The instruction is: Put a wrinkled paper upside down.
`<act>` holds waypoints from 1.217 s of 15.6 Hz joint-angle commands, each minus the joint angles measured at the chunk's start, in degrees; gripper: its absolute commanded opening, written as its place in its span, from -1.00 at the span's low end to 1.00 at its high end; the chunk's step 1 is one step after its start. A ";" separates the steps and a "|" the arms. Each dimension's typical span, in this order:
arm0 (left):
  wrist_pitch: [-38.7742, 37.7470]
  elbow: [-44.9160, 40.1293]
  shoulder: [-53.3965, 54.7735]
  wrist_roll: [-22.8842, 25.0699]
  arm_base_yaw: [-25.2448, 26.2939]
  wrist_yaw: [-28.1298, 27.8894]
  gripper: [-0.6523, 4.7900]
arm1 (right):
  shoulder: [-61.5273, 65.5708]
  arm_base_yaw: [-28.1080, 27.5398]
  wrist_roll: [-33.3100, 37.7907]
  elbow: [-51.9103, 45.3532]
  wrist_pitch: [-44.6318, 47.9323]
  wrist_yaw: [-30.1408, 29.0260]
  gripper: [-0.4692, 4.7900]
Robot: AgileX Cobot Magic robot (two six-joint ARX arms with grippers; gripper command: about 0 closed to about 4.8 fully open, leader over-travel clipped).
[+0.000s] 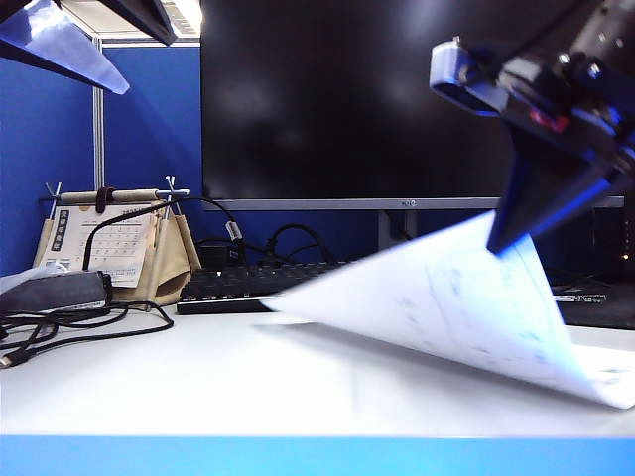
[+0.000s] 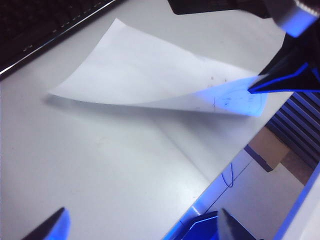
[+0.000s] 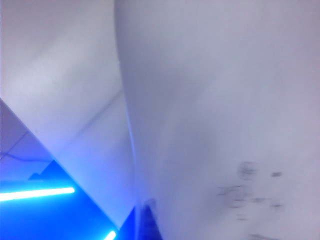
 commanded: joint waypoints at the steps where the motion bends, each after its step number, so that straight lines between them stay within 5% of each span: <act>1: 1.66 0.24 -0.17 0.02 0.02 0.46 0.67 | -0.22 0.11 0.15 -2.93 0.81 -3.61 -0.85; 8: 10.64 -4.26 -6.69 -2.36 0.04 -0.48 0.67 | 0.07 0.15 3.34 -3.06 7.91 -6.40 -0.85; 14: 14.03 -8.96 -24.83 -5.01 0.04 -8.96 0.67 | 3.45 0.66 6.29 -3.06 9.60 -11.28 -0.82; 15: 14.80 -8.98 -26.56 -5.01 0.04 -8.96 0.67 | 3.45 0.66 6.29 -3.06 9.79 -11.28 -0.72; 18: 13.79 -9.03 -33.57 -4.98 0.04 -14.78 0.67 | 3.41 0.68 6.75 -3.06 10.43 -11.45 0.11; 19: 10.56 -9.03 -34.05 -5.05 0.04 -17.64 0.67 | 3.30 0.68 6.78 -3.06 10.45 -11.52 0.16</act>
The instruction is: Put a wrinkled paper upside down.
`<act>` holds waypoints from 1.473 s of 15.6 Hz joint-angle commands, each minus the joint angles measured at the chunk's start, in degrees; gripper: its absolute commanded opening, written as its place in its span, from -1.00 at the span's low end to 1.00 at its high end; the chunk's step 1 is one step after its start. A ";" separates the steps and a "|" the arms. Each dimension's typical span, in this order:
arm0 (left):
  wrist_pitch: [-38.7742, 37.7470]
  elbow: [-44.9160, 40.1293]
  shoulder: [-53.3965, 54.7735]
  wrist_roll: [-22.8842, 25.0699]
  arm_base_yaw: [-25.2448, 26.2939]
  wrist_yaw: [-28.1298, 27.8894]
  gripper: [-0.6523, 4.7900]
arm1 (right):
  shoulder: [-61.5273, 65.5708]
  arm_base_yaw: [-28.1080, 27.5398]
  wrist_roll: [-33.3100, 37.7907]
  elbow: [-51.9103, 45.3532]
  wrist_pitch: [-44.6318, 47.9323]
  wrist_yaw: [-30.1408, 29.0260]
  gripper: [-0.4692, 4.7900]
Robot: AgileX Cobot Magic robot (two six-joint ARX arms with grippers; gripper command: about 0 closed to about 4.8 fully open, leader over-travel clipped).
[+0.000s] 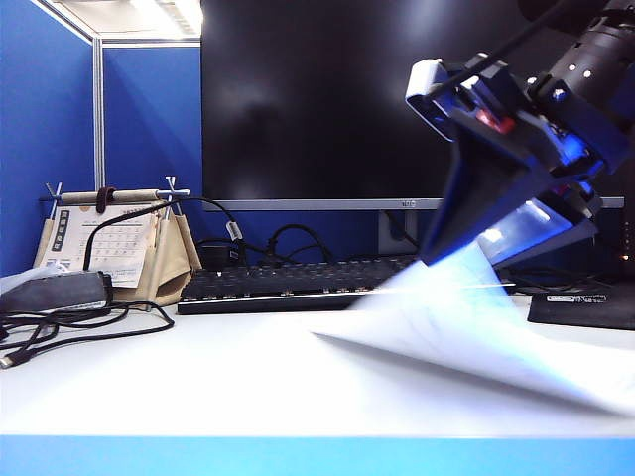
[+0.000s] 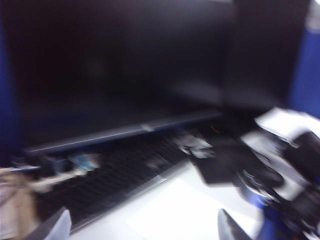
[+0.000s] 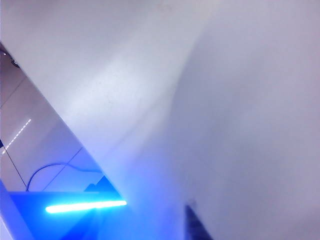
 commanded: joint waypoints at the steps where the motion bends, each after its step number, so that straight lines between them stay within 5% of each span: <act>1: -8.13 -0.22 -0.37 -0.42 0.07 -6.60 0.67 | -0.44 0.09 0.35 0.13 1.44 -1.73 0.21; 4: -7.23 -2.99 -0.42 -4.24 0.07 -7.39 0.67 | -4.22 0.07 2.49 0.13 5.81 -2.40 0.21; 9: 1.03 -17.42 -2.03 -9.46 0.07 -8.85 0.67 | -25.57 -1.33 3.82 -0.42 8.11 19.93 -0.03; 13: 11.17 -27.43 -3.52 -10.43 0.09 -10.47 0.67 | -40.19 -1.55 5.46 -9.62 8.20 31.82 -0.03; 18: 11.28 -34.01 -3.52 -14.60 0.07 -10.60 0.67 | -58.71 -1.57 12.00 -24.57 9.09 44.48 -0.04; 23: 11.06 -38.91 -3.52 -14.86 0.07 -10.58 0.67 | -70.16 -1.81 12.02 -33.44 7.17 49.37 -0.04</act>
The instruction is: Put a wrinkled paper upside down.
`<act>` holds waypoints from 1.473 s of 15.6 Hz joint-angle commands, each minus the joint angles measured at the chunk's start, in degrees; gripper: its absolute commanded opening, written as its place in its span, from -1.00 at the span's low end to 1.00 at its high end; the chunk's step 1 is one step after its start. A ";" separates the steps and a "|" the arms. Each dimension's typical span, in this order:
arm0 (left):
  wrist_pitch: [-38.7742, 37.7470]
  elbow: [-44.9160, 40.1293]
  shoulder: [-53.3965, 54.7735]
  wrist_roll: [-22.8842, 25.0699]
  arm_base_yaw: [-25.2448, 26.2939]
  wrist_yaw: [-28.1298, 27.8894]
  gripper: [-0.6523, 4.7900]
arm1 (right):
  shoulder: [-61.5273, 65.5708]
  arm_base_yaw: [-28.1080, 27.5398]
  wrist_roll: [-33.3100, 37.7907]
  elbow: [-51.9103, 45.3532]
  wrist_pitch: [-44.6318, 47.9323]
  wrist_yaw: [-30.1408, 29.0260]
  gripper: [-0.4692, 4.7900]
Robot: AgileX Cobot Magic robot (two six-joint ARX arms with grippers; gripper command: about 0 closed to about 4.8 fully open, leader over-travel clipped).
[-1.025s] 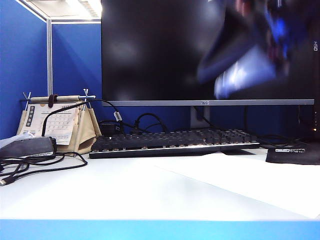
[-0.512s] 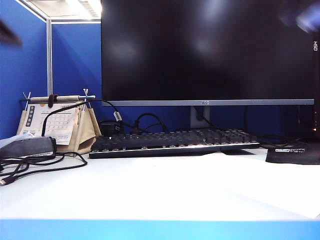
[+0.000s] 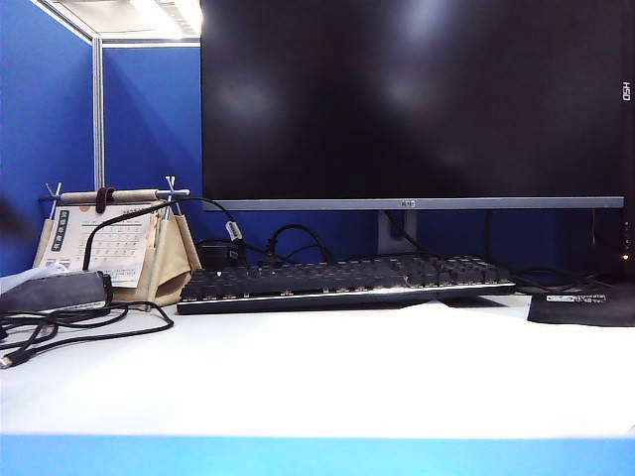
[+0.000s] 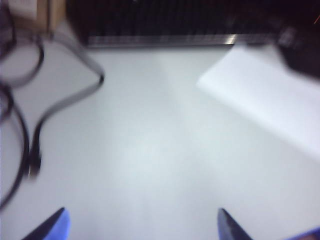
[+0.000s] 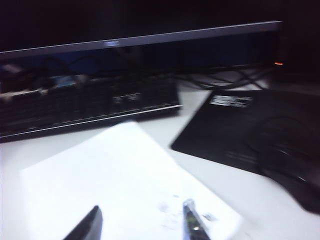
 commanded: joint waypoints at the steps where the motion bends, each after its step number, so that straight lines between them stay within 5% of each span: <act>1: 0.37 -1.75 0.02 -0.85 0.04 0.42 0.67 | -0.55 -0.24 0.28 -3.50 -1.18 1.42 -0.04; 3: 0.31 -2.10 0.02 -0.79 0.04 0.52 0.67 | -0.79 -0.28 0.35 -5.60 -1.40 1.49 -0.04; 4: 0.37 -2.95 0.02 -0.76 0.04 0.44 0.67 | -0.76 -0.31 0.35 -7.32 -1.49 1.46 -0.29; 5: -1.09 -3.17 0.04 -0.76 0.09 -0.11 0.67 | -0.50 -0.31 0.33 -7.37 -1.05 1.31 -0.83; 23: -3.43 -3.15 0.04 -1.40 0.02 2.05 0.67 | -0.48 -0.28 0.33 -7.43 -0.81 1.11 -0.82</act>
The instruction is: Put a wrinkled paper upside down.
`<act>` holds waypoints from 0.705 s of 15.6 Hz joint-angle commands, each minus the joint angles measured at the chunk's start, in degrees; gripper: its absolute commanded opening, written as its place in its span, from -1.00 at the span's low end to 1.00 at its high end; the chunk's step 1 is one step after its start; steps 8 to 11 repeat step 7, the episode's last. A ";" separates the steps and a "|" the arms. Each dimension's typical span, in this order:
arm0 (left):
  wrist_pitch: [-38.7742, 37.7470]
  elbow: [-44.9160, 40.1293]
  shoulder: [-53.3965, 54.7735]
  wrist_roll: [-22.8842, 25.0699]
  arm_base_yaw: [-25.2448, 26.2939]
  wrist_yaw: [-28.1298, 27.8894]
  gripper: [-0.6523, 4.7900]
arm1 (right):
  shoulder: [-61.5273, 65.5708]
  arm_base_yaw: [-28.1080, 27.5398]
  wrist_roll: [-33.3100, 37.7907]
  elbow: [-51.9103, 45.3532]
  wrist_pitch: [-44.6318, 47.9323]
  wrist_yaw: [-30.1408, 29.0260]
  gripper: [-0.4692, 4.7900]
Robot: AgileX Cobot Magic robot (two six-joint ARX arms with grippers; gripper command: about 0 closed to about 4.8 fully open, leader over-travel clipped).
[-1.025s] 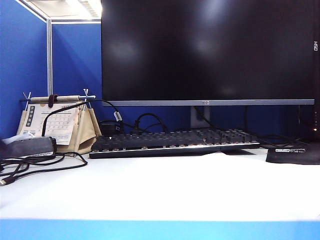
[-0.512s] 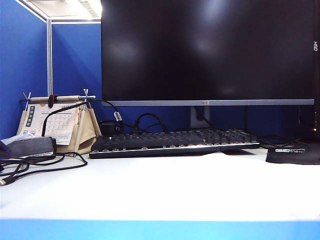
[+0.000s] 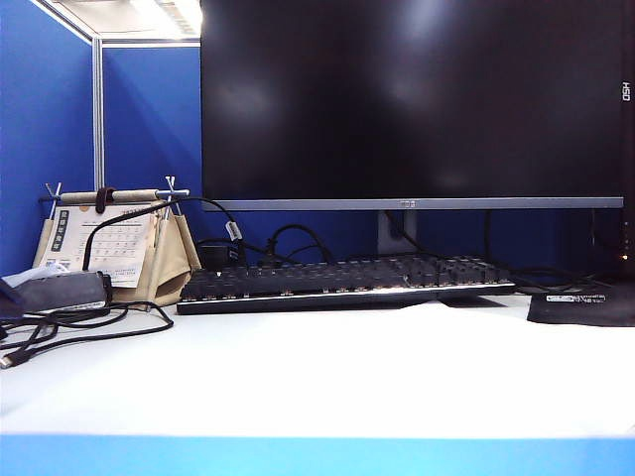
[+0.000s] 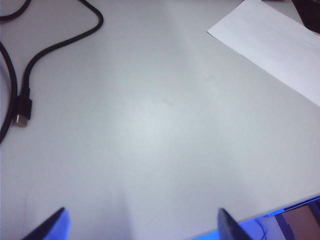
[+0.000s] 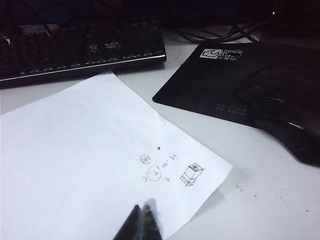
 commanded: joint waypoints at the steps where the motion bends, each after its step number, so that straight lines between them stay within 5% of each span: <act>1: -0.90 -0.04 0.00 0.02 0.02 -0.02 0.66 | 0.04 0.07 0.04 -0.28 0.11 0.00 -0.82; 11: -0.79 -0.04 -0.02 0.07 0.02 -0.02 0.66 | 0.04 0.07 0.04 -0.28 0.11 0.00 -0.82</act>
